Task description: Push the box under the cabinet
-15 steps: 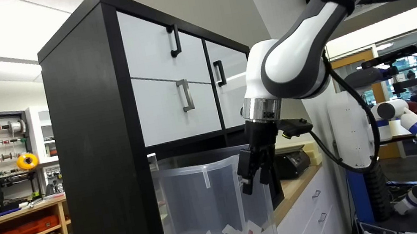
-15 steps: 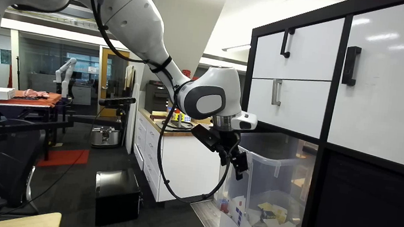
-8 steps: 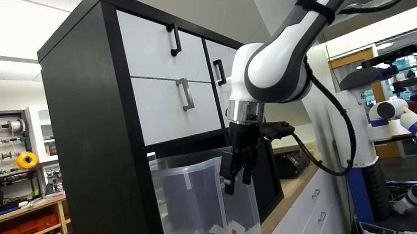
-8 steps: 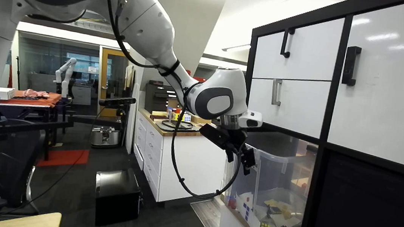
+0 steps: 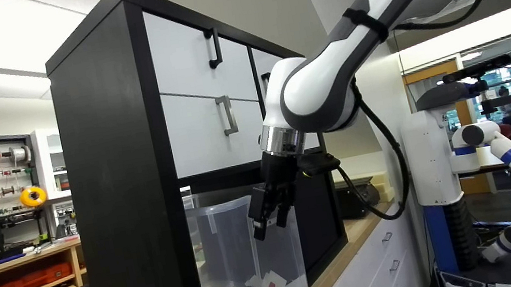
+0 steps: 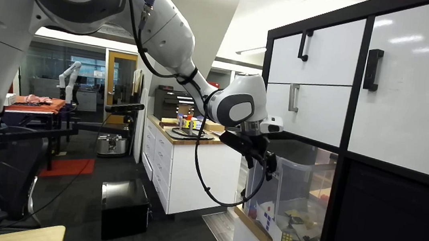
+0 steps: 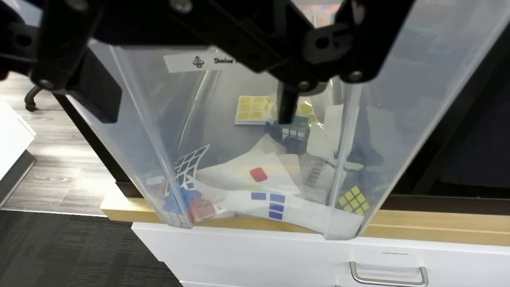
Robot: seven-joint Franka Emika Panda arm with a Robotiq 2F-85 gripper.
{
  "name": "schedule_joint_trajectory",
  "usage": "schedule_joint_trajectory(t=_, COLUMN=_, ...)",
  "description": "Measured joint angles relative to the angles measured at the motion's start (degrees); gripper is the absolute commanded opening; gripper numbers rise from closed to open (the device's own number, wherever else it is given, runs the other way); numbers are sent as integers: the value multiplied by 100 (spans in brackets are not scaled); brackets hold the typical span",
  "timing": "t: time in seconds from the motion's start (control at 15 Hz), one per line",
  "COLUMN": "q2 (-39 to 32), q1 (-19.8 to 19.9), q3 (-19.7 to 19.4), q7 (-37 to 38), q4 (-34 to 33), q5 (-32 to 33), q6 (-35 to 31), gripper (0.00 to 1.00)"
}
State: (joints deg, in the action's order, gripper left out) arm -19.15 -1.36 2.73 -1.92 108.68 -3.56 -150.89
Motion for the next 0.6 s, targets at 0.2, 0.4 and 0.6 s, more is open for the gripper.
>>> schedule_joint_trajectory(t=0.2, q2=-128, q1=-3, q3=12, q7=-56, q4=-179, q5=7, q6=0, gripper=100)
schedule_joint_trajectory(t=0.4, q2=-262, q1=-3, q3=12, q7=-131, q4=-354, q5=7, q6=0, gripper=100)
schedule_joint_trajectory(t=0.6, q2=-375, q1=-1, q3=11, q7=-191, q4=-488, q5=22, q6=0, gripper=100)
